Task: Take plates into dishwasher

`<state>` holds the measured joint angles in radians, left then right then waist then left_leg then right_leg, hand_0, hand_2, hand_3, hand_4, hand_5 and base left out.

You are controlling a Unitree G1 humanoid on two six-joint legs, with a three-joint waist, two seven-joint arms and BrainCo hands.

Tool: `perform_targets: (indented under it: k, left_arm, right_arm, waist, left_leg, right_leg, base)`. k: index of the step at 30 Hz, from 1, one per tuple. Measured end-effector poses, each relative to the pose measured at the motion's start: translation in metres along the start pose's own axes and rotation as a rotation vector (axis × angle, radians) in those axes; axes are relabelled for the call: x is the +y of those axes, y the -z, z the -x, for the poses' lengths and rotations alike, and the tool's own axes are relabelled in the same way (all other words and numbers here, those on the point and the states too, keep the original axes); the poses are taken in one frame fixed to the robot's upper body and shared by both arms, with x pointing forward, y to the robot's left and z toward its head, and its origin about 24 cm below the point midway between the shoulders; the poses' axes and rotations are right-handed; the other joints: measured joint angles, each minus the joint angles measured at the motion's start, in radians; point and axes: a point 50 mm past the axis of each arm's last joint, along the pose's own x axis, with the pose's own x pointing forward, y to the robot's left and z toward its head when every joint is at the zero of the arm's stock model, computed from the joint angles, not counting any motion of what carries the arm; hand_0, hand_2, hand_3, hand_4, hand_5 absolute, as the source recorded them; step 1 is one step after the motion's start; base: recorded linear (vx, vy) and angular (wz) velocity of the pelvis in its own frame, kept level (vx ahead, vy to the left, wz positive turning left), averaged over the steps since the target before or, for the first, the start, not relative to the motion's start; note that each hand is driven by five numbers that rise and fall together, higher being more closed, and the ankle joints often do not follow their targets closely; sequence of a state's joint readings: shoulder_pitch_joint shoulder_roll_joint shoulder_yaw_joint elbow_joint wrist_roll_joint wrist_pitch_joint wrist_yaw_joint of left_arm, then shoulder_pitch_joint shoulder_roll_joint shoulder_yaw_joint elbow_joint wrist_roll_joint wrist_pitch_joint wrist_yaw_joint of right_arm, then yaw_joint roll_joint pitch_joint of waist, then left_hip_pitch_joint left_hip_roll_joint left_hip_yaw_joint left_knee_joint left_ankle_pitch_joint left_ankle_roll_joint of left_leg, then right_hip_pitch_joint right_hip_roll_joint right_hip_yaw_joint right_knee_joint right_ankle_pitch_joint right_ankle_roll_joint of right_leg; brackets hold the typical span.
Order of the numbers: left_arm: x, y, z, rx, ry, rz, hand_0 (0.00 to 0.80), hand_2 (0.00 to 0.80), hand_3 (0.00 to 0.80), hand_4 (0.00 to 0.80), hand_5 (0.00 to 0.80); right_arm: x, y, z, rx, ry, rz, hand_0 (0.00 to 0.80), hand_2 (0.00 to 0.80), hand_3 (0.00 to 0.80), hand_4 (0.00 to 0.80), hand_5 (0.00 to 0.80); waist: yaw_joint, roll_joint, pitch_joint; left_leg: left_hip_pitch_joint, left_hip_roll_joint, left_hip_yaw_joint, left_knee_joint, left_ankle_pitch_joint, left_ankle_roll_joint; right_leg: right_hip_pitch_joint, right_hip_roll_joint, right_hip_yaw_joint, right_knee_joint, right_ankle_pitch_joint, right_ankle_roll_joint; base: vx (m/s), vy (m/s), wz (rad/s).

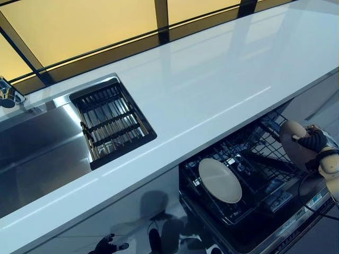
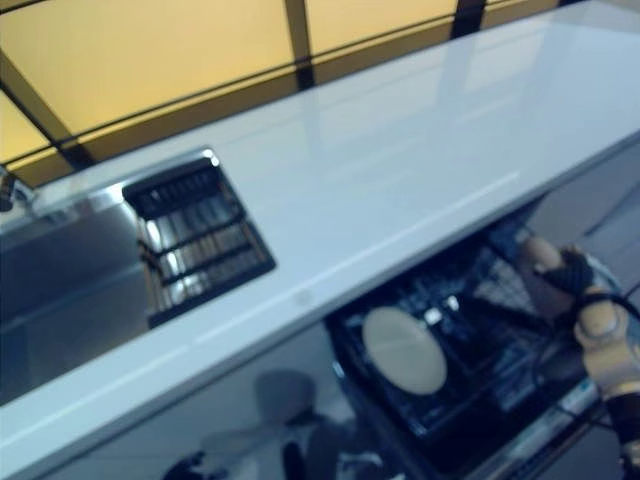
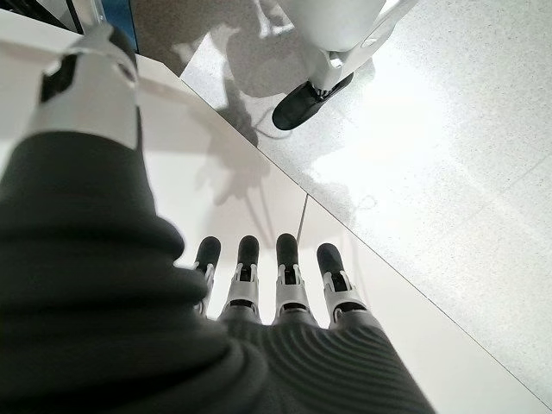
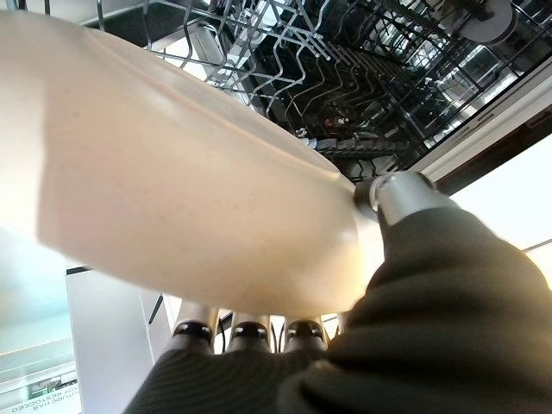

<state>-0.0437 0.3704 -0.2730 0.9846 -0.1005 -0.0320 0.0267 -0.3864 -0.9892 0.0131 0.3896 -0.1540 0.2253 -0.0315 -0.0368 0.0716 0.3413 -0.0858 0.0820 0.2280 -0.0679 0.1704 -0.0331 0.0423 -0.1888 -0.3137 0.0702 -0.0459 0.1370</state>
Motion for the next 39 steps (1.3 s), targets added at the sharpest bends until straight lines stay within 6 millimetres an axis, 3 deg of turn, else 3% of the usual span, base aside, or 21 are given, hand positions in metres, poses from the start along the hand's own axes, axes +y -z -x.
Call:
perform_targets:
  k: [15,24,39]
  left_arm:
    - [-0.001,-0.002,0.000,-0.006,0.006,-0.009,0.000,0.000,0.000,0.000,0.000]
    - [-0.002,-0.007,-0.001,-0.027,0.009,-0.009,0.000,0.000,0.000,0.000,0.000]
    - [-0.001,-0.013,-0.002,-0.059,0.011,0.012,0.000,0.000,0.000,0.000,0.000]
  right_arm:
    - [0.016,-0.005,-0.003,-0.011,-0.066,0.029,0.800,0.800,0.800,0.800,0.800]
    - [0.019,-0.003,-0.006,0.012,-0.083,0.031,0.800,0.800,0.800,0.800,0.800]
    - [-0.007,-0.018,-0.021,0.003,0.013,0.038,0.800,0.800,0.800,0.800,0.800]
  waist:
    - [0.005,0.016,0.007]
    - [0.032,0.024,0.011]
    - [0.052,0.062,0.082]
  left_leg:
    - [-0.019,-0.003,-0.006,0.007,0.001,0.002]
    - [-0.025,-0.005,-0.010,0.008,0.002,0.002]
    - [-0.085,-0.016,-0.021,0.030,0.012,0.016]
  right_leg:
    - [-0.029,-0.011,0.000,0.039,-0.017,0.001]
    - [-0.033,-0.012,-0.004,0.040,-0.017,0.002]
    - [-0.126,-0.041,-0.004,0.150,-0.059,0.003]
  base:
    - [-0.005,0.002,0.01]
    - [-0.001,-0.001,0.01]
    - [-0.016,0.006,0.02]
